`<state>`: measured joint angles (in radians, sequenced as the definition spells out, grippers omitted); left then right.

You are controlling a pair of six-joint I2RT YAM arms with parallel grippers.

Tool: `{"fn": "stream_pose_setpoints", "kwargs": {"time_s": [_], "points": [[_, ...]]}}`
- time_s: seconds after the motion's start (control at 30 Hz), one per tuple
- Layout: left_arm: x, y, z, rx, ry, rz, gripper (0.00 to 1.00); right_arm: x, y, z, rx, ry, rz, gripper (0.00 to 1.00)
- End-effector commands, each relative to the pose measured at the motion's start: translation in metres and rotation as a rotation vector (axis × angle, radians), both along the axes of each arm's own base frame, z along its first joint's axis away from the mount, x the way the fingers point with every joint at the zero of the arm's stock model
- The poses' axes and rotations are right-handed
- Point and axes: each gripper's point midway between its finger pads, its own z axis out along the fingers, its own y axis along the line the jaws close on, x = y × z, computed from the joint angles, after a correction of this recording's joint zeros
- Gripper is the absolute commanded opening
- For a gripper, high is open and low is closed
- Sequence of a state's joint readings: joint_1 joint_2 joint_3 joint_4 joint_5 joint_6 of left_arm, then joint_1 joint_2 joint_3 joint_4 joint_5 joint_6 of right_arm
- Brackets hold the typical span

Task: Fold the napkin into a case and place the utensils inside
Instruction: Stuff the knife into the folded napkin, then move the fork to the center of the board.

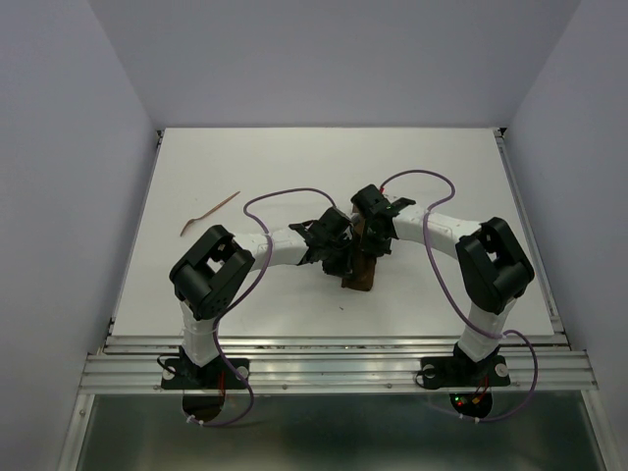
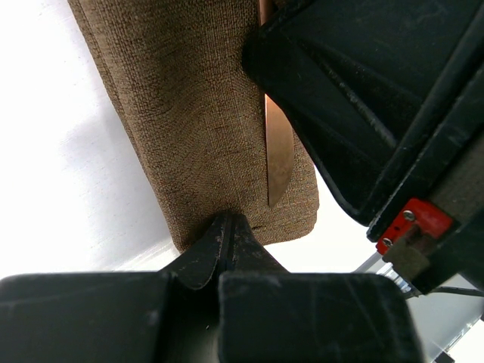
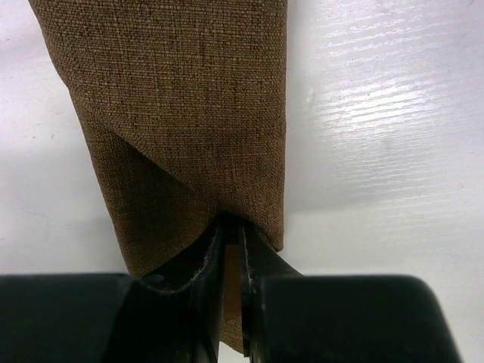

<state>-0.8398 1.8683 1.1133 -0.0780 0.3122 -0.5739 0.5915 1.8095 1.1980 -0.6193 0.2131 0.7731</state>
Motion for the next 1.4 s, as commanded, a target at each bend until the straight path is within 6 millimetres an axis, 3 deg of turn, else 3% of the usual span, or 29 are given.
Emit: {"fn": "stream_pose_setpoints", "kwargs": {"time_s": [0.0,0.4,0.8,0.93,1.13,1.23,1.37], "points": [[-0.013,0.014,-0.012,0.053,0.034,-0.015,0.0,0.013,0.003,0.012,-0.006,-0.072,0.01,0.08],[-0.013,0.013,-0.012,0.053,0.034,-0.015,0.0,0.014,0.004,0.015,-0.009,-0.079,0.038,0.09],[-0.008,0.012,0.004,0.046,0.001,-0.008,0.01,0.008,0.014,0.026,0.07,-0.076,0.044,0.38],[-0.007,0.012,0.013,0.033,-0.017,-0.013,0.06,-0.002,0.011,0.033,0.086,-0.073,0.054,0.51],[-0.004,0.014,0.032,0.028,-0.051,-0.017,0.26,-0.014,-0.002,0.063,0.091,-0.117,0.047,0.64],[0.001,0.023,0.045,0.059,-0.084,-0.009,0.34,-0.019,-0.021,0.074,0.032,-0.146,0.01,0.77],[0.023,0.05,0.064,0.071,-0.121,0.057,0.39,-0.019,-0.04,0.084,-0.025,-0.203,-0.042,0.82]]}}
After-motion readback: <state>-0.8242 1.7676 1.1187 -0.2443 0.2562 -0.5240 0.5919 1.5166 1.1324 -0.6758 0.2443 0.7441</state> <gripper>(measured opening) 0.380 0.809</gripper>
